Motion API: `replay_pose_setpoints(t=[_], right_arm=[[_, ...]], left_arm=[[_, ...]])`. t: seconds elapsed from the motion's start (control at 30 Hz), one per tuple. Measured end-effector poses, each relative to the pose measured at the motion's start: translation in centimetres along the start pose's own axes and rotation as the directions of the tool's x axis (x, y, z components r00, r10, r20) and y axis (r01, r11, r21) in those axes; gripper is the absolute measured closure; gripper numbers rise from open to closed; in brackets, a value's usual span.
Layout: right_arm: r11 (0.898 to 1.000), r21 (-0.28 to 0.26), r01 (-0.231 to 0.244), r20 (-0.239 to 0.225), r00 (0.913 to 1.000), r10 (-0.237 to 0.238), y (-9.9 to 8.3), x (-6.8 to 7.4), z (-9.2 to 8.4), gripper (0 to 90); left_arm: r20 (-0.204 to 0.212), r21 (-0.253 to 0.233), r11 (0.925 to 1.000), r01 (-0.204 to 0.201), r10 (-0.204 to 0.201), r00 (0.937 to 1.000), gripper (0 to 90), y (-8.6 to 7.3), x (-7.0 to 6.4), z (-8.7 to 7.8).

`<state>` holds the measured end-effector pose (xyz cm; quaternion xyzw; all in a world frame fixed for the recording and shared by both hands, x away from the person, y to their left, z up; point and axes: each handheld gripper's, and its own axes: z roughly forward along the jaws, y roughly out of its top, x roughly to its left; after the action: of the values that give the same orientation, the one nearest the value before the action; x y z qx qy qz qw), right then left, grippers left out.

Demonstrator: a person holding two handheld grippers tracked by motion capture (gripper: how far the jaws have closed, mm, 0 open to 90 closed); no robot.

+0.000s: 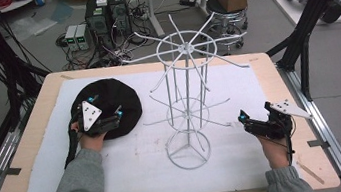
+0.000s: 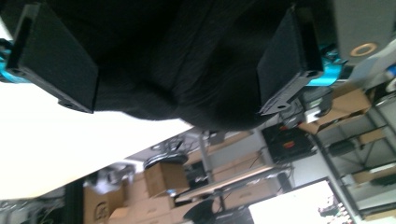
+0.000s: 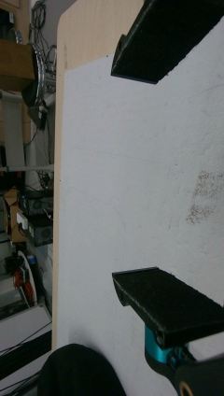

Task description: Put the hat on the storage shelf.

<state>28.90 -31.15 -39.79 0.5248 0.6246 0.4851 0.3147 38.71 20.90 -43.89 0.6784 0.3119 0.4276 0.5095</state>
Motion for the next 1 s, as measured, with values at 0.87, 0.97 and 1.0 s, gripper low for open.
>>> replay_pose_setpoints(t=[0.87, 0.97, 1.0], right_arm=[[1.000, -0.007, -0.028, 0.009, 0.9996, 0.028, -0.02, -0.21, -0.15, 2.7], [0.999, -0.013, -0.031, 0.009, 0.9995, 0.031, -0.04, -0.35, -0.16, 2.7], [0.999, -0.015, -0.034, 0.010, 0.9994, 0.034, -0.06, -0.34, -0.16, 2.8]], left_arm=[[0.024, 0.056, 0.9973, 0.046, -0.048, 0.9986, 31.5, -0.35, -0.03, 0.38], [0.029, 0.058, 0.9971, 0.049, -0.051, 0.9983, 31.4, -0.32, 0.03, 0.32], [0.029, 0.056, 0.9973, 0.048, -0.049, 0.9984, 31.4, -0.33, -0.01, 0.35]])
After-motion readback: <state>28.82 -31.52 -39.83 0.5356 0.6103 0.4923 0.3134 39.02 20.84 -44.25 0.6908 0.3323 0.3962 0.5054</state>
